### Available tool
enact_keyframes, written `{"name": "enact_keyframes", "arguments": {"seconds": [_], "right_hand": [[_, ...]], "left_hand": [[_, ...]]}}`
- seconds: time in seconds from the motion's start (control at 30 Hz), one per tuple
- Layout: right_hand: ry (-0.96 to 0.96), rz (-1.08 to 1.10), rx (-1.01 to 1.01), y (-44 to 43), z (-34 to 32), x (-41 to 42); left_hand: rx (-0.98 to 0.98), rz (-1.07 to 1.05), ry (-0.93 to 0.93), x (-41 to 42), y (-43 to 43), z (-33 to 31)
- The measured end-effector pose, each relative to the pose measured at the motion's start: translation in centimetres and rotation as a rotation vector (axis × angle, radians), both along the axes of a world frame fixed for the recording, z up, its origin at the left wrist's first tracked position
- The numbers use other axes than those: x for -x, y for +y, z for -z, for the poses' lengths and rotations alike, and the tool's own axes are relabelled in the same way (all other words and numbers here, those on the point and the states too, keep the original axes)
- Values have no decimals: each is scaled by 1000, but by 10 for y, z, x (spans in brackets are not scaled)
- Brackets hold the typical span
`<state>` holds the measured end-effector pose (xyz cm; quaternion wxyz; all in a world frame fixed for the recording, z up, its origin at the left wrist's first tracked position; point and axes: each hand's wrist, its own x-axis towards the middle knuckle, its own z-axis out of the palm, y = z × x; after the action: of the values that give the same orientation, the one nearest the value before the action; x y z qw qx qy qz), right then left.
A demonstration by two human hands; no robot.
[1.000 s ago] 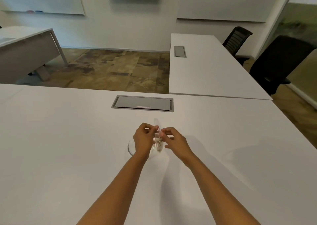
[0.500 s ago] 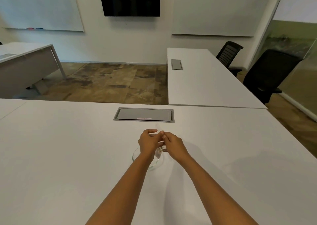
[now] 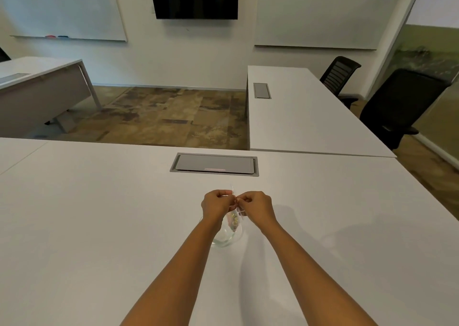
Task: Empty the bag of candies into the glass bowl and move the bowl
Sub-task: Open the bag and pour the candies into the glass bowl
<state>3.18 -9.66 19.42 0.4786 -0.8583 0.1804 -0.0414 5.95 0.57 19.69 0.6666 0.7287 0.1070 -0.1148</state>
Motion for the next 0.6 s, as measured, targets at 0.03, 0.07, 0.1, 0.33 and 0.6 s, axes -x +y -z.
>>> {"name": "enact_keyframes", "arguments": {"seconds": [0.03,0.07,0.1,0.33,0.6], "right_hand": [[0,6,15,1,0,-1],[0,7,32,2,-2,-2],[11,3,42,2,1,-6],[48,20,50,-7,12,-22],[58,23,77,-13,20,-31]], "left_hand": [[3,-4,5,-1,1,1],[2,-4,9,-2,1,1],[-6,-15,19,-5,0,5],[-48,-52,96,-15,-15,18],[-287,-12,-53,-19,-24,18]]}}
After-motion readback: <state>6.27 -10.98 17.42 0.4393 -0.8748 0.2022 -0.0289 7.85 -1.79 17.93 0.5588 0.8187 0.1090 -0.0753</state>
